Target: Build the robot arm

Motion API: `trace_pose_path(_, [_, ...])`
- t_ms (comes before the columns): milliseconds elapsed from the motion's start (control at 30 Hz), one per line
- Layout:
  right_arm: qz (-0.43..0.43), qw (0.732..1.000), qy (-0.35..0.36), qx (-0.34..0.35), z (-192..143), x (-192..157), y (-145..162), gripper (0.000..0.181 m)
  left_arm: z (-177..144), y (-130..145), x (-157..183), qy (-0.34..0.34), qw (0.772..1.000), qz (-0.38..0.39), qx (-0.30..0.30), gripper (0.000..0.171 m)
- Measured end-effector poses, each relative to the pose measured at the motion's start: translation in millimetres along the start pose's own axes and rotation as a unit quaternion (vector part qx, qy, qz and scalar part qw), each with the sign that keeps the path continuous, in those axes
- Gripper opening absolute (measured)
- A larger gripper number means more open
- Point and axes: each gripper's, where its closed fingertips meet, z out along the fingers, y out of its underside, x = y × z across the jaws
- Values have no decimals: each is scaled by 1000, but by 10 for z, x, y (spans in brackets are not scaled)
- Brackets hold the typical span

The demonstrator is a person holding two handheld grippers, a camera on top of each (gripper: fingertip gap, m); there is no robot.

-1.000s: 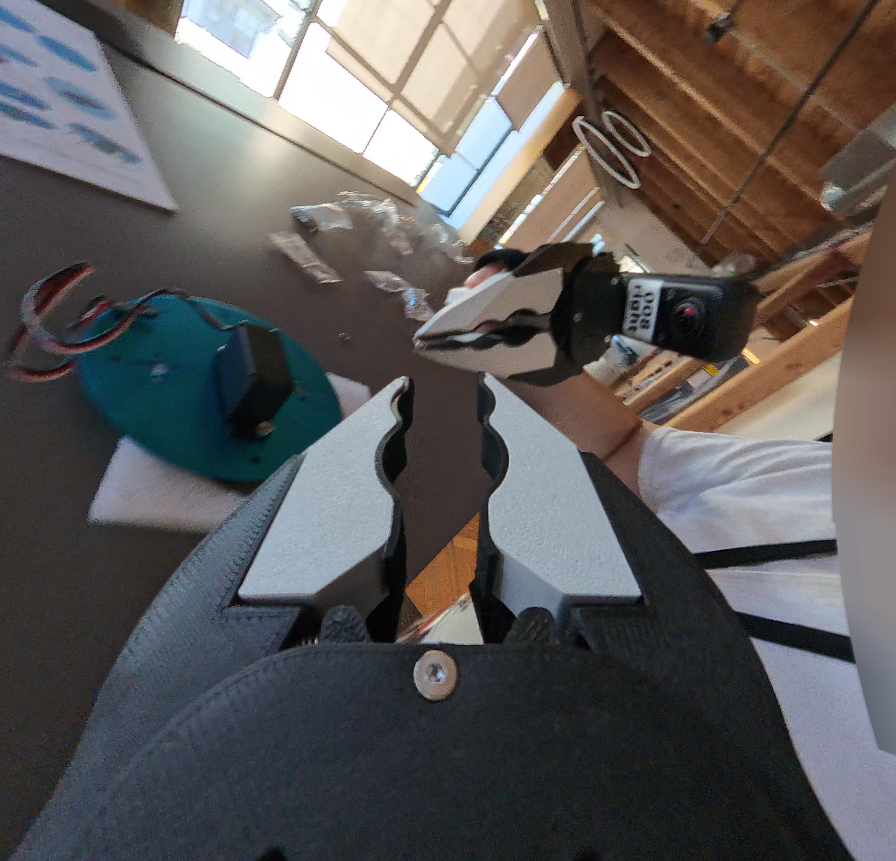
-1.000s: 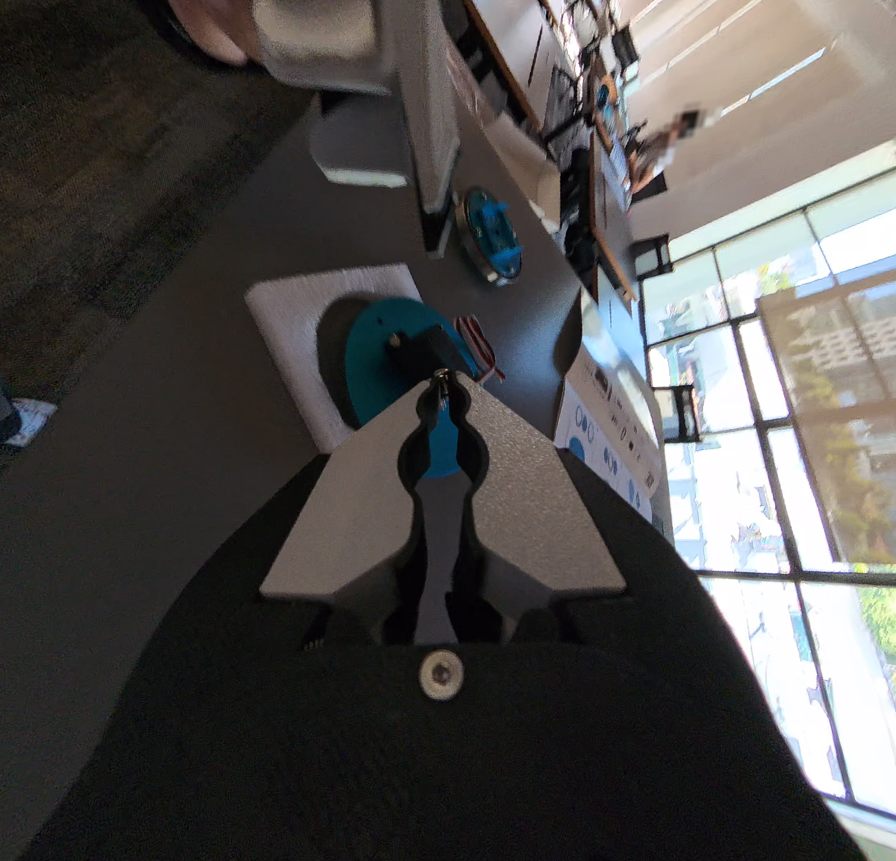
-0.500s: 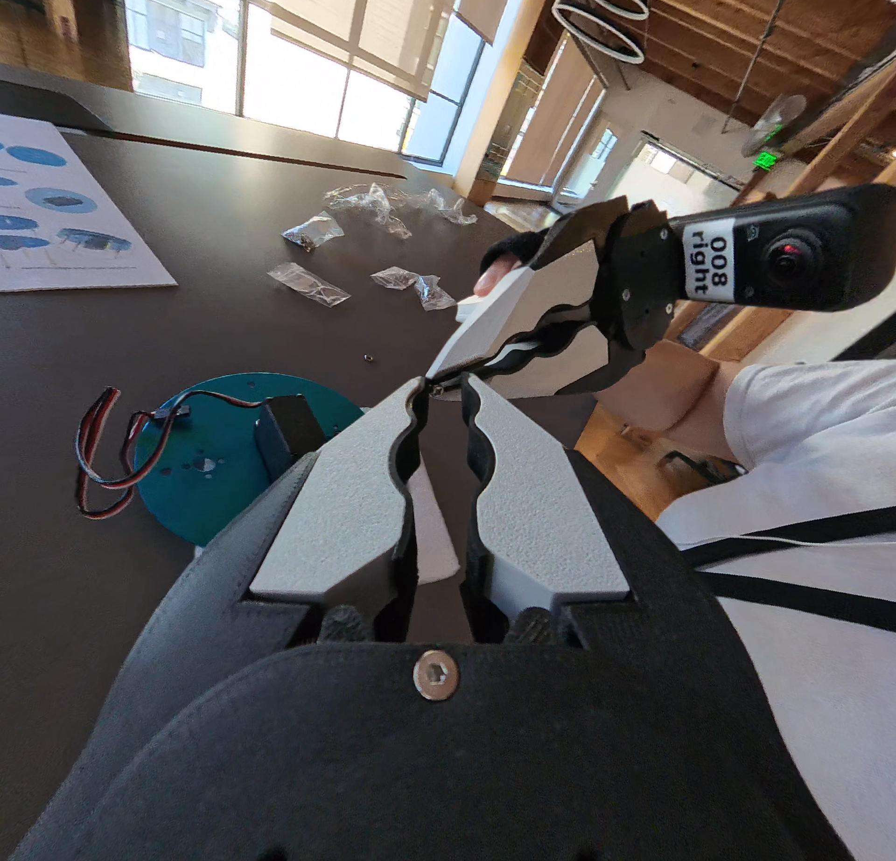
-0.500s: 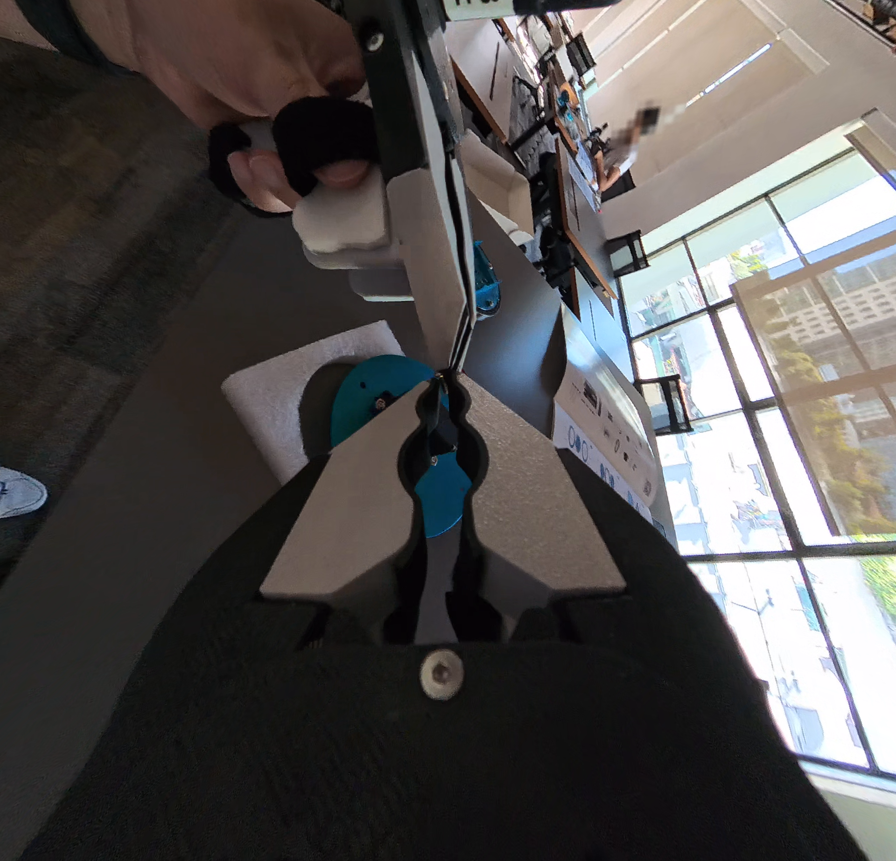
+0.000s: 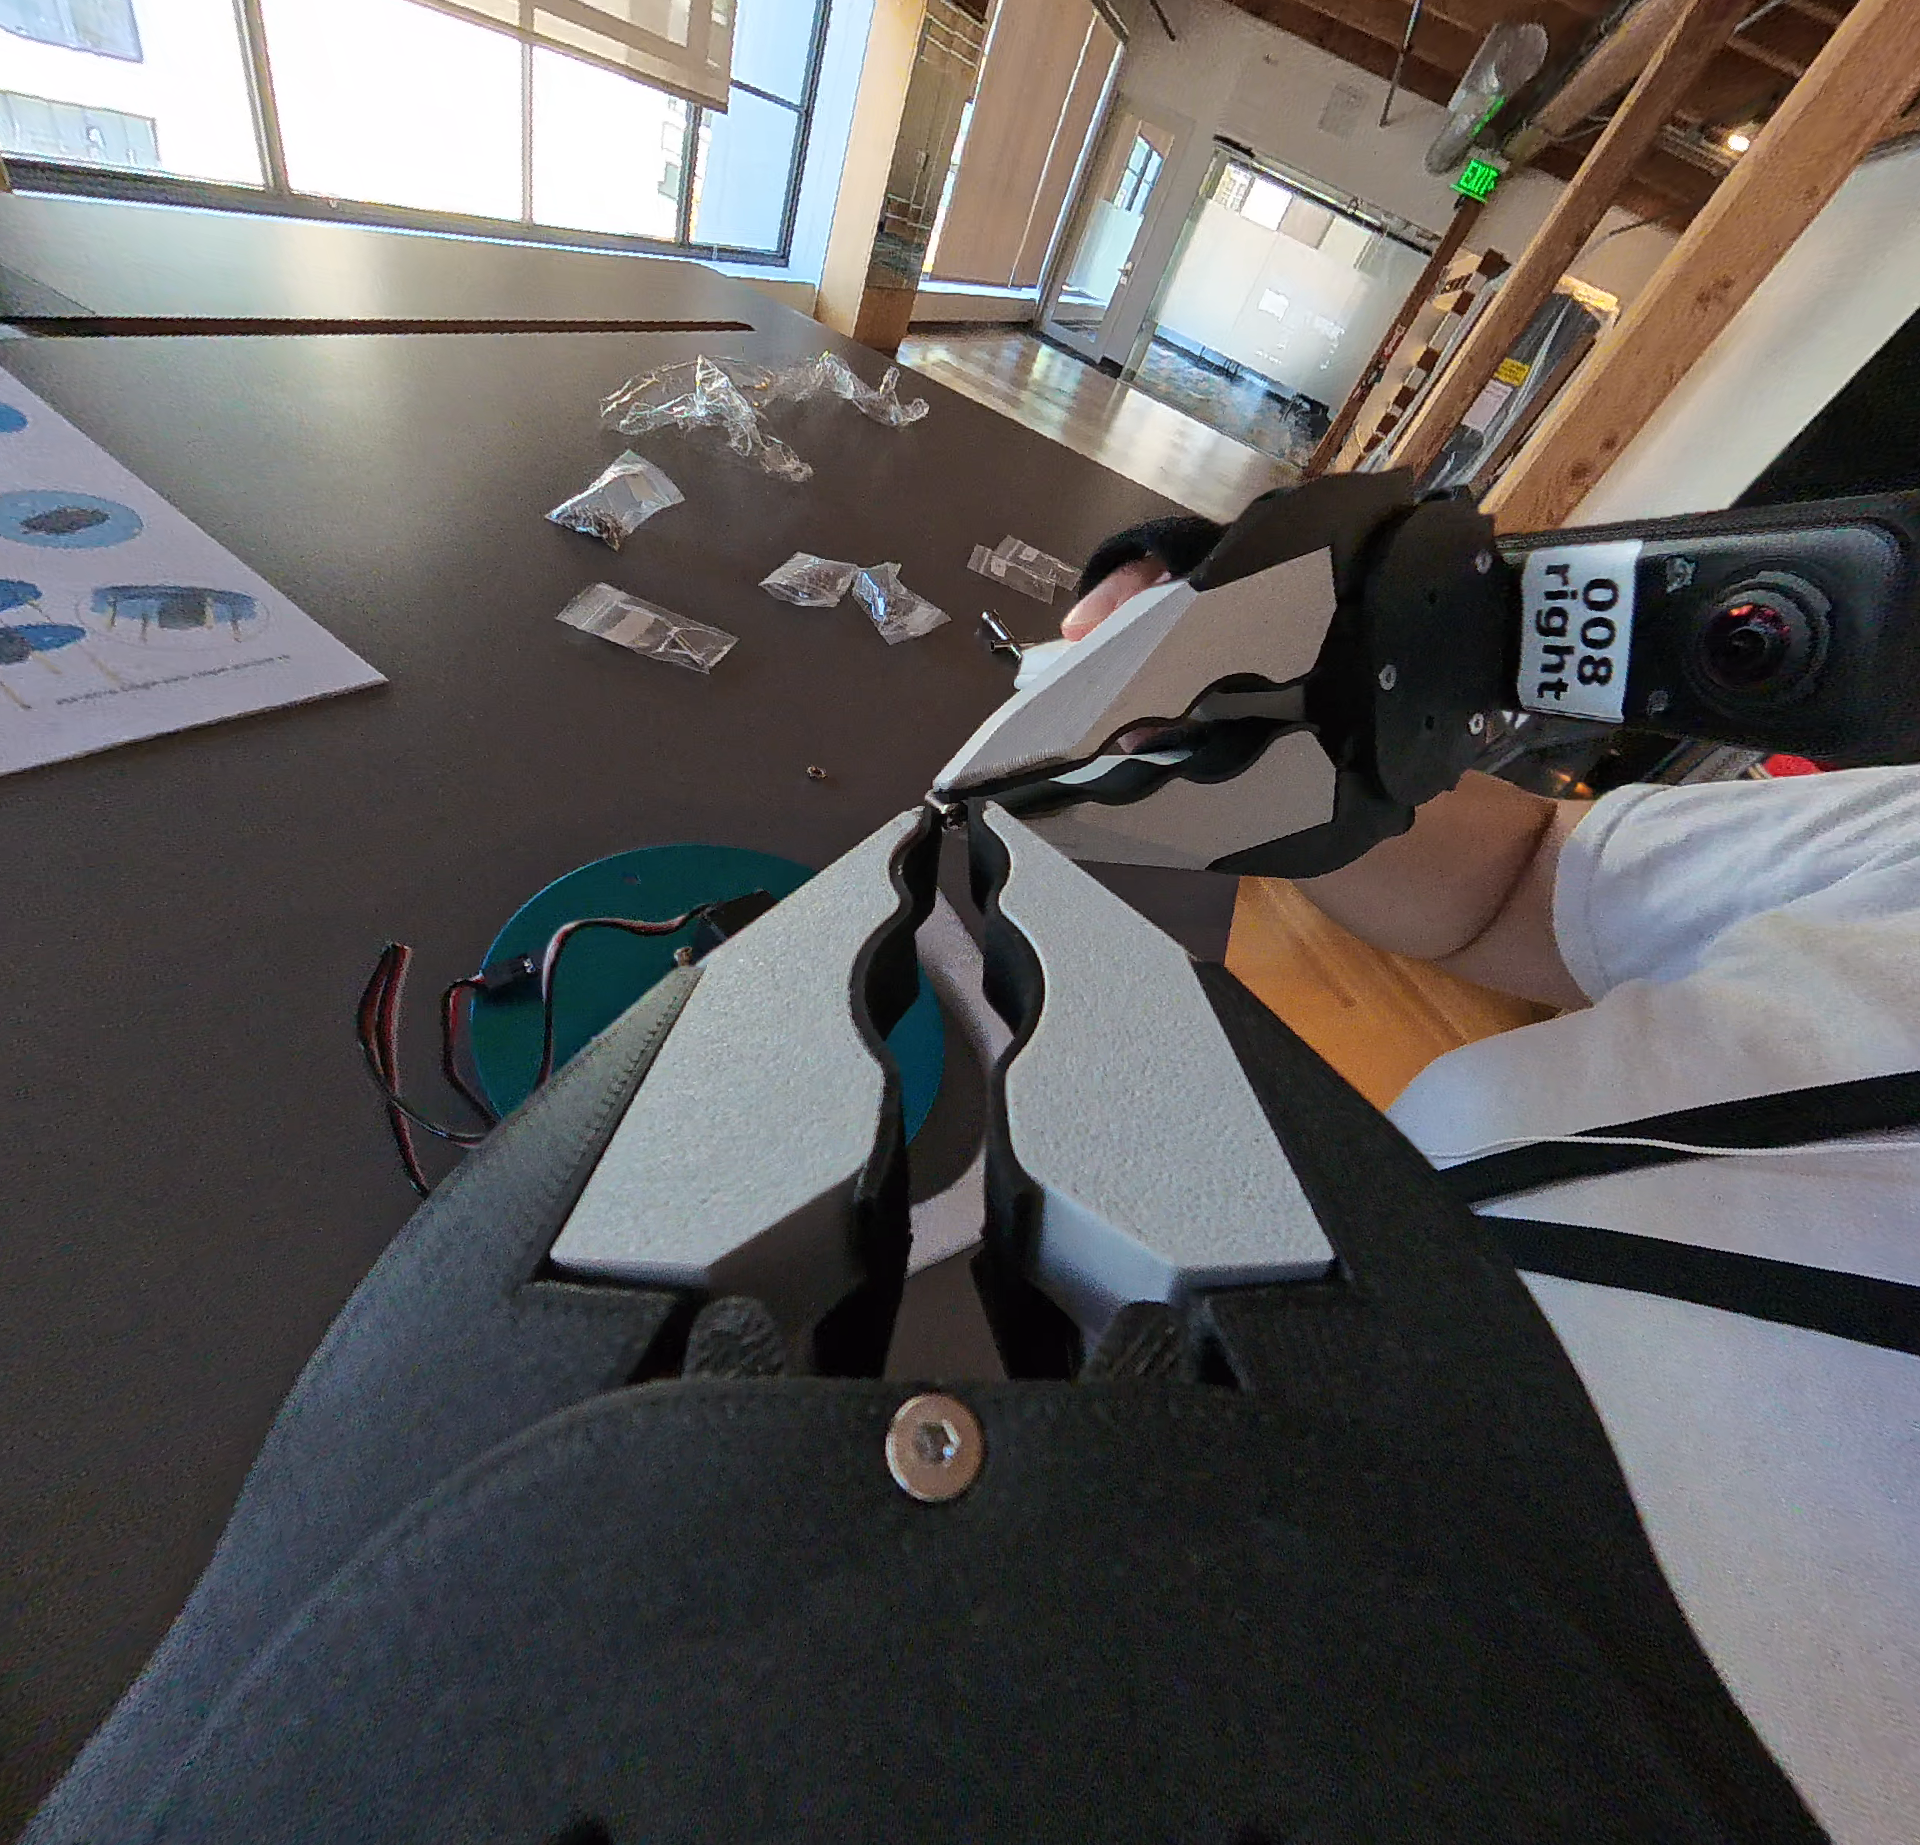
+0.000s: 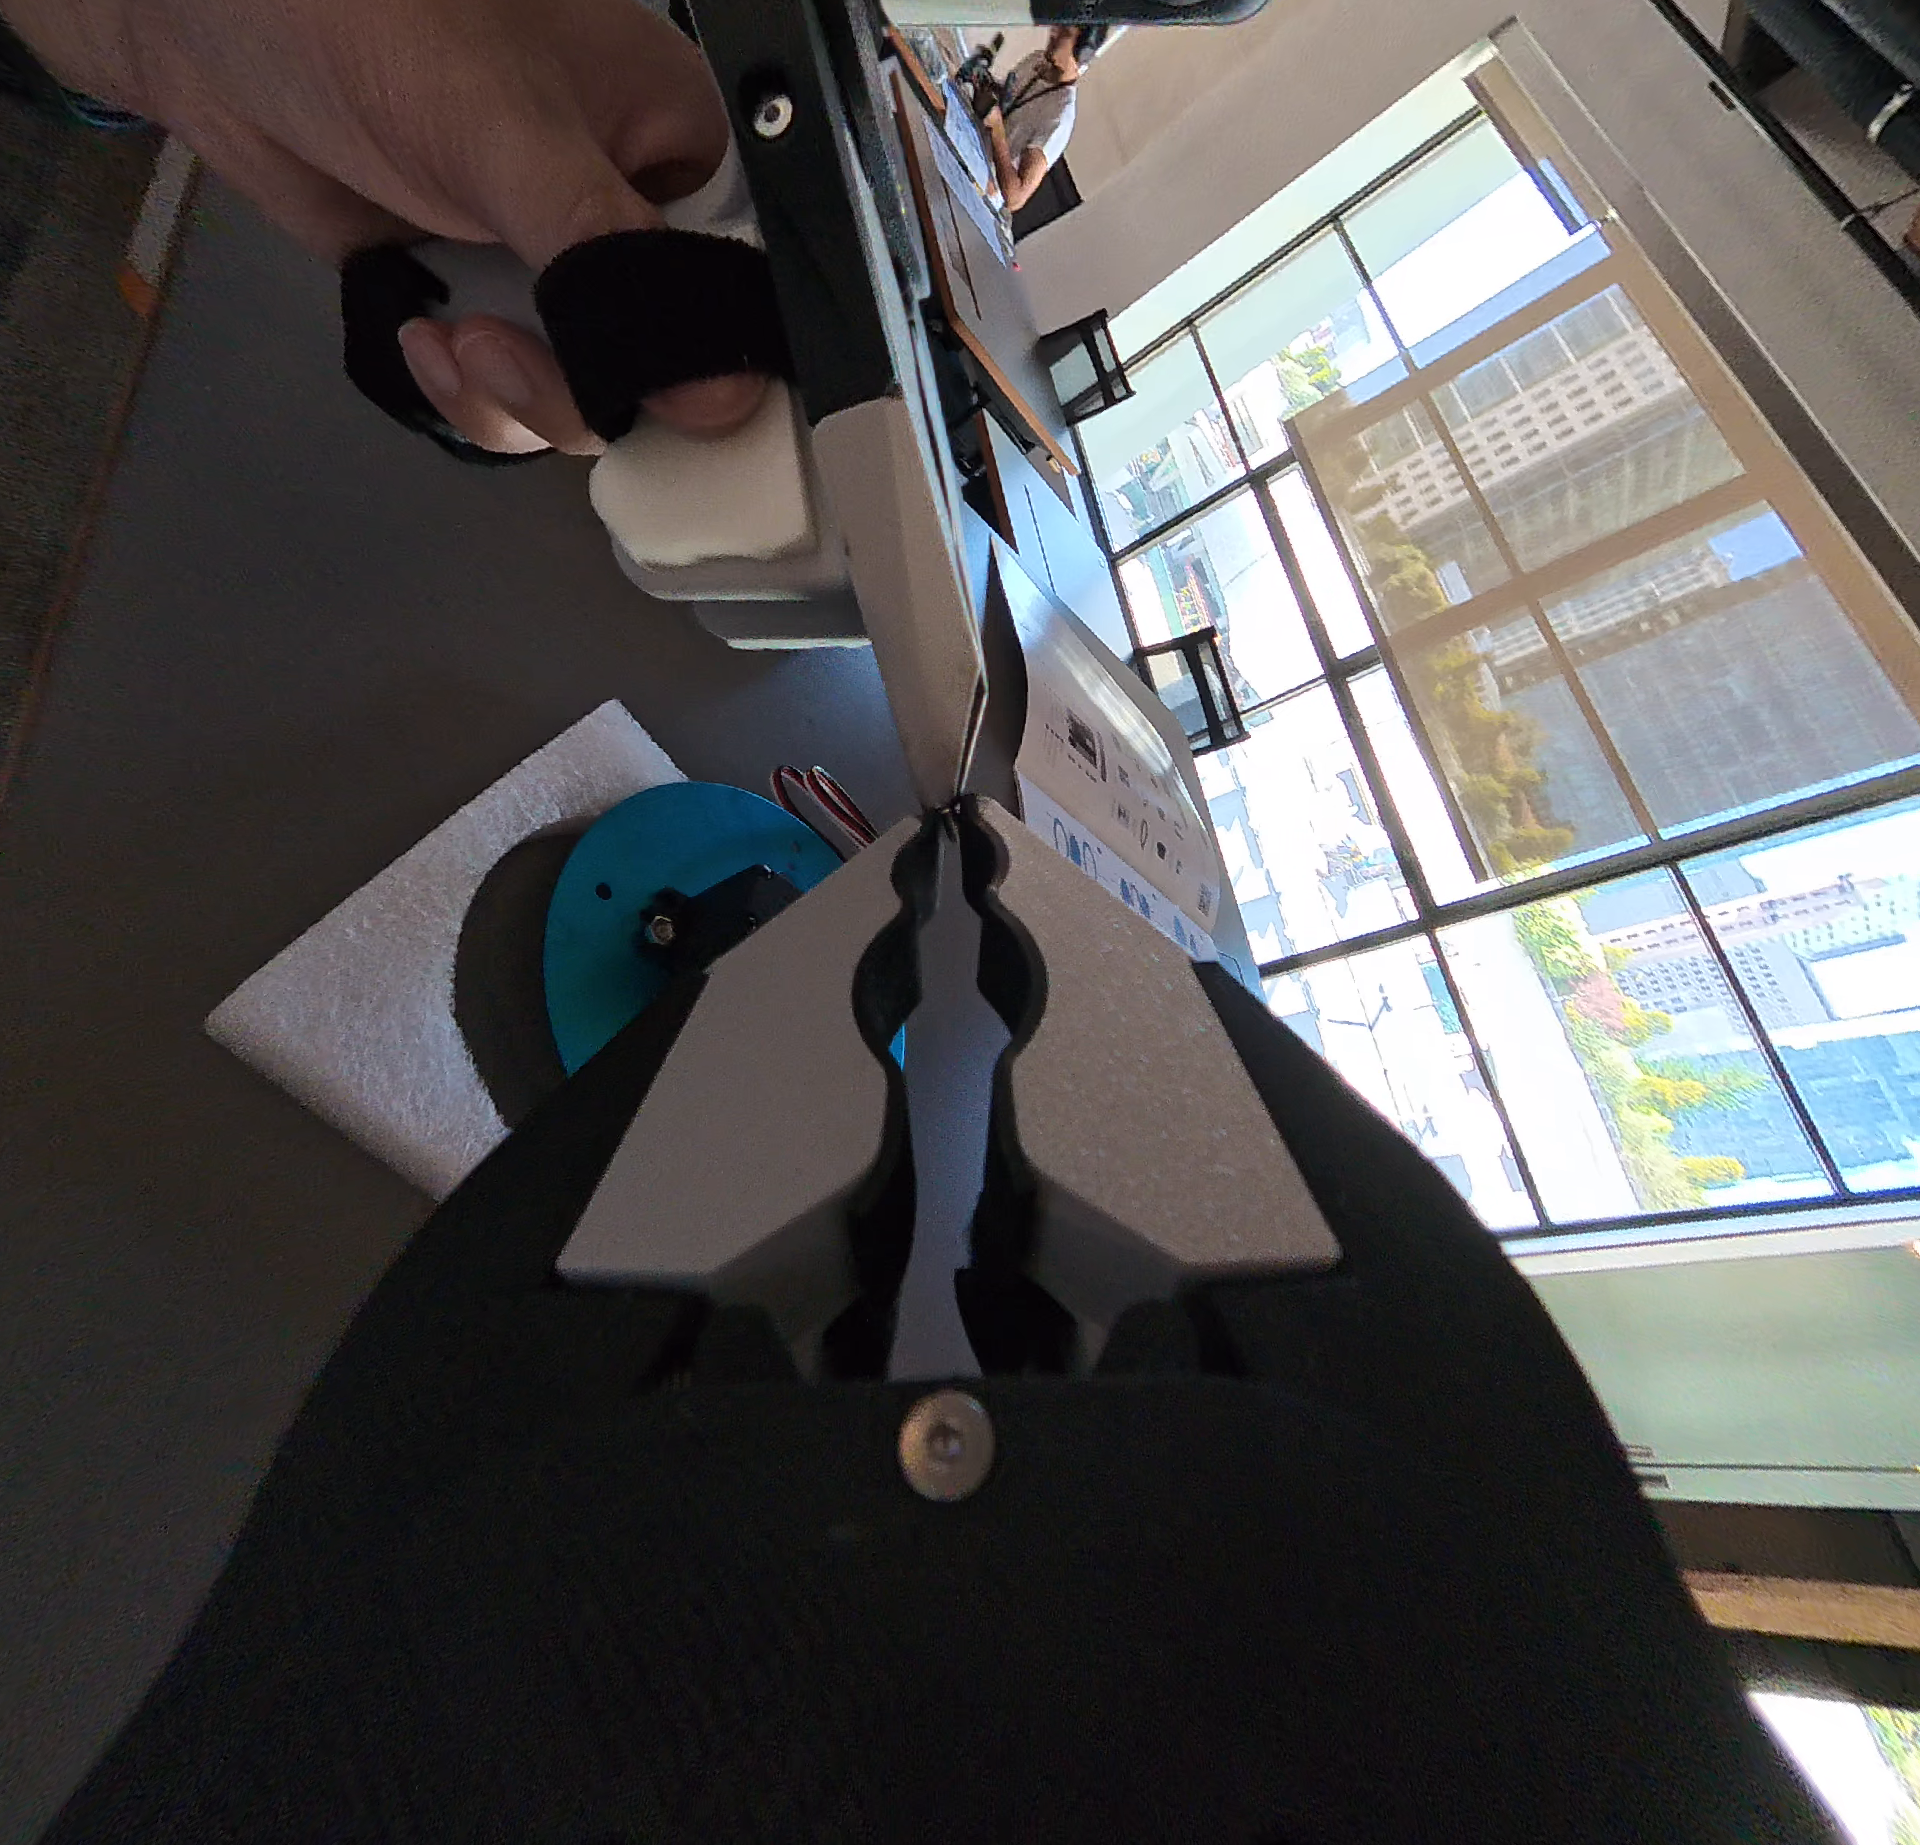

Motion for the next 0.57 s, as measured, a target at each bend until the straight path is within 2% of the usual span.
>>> trace_pose_path(100, [12,1000,11,5,-12,41,4,2,15,-39,6,10,1000,12,9,4])
trace_pose_path(267, [96,995,-7,32,-70,147,4,10,5,-170,26,3,997,60,53,3])
trace_pose_path(333, [161,986,-20,41,-135,224,52,10,-15,-213,-23,-30,992,100,65,3])
trace_pose_path(367, [232,971,-25,61,-181,301,51,9,-30,-242,-23,-44,989,123,75,3])
trace_pose_path(400, [330,939,-40,89,-217,381,42,12,-44,-276,3,-54,984,149,88,2])
trace_pose_path(433, [439,888,-73,120,-239,437,26,17,-53,-304,41,-62,978,175,98,2])
trace_pose_path(500, [614,747,-184,174,-267,456,-46,18,-48,-334,156,-73,963,237,108,1])
trace_pose_path(533, [667,681,-240,186,-269,434,-72,23,-39,-341,200,-84,954,267,110,1])
trace_pose_path(567, [701,625,-284,196,-270,413,-88,22,-26,-342,233,-96,944,295,110,0])
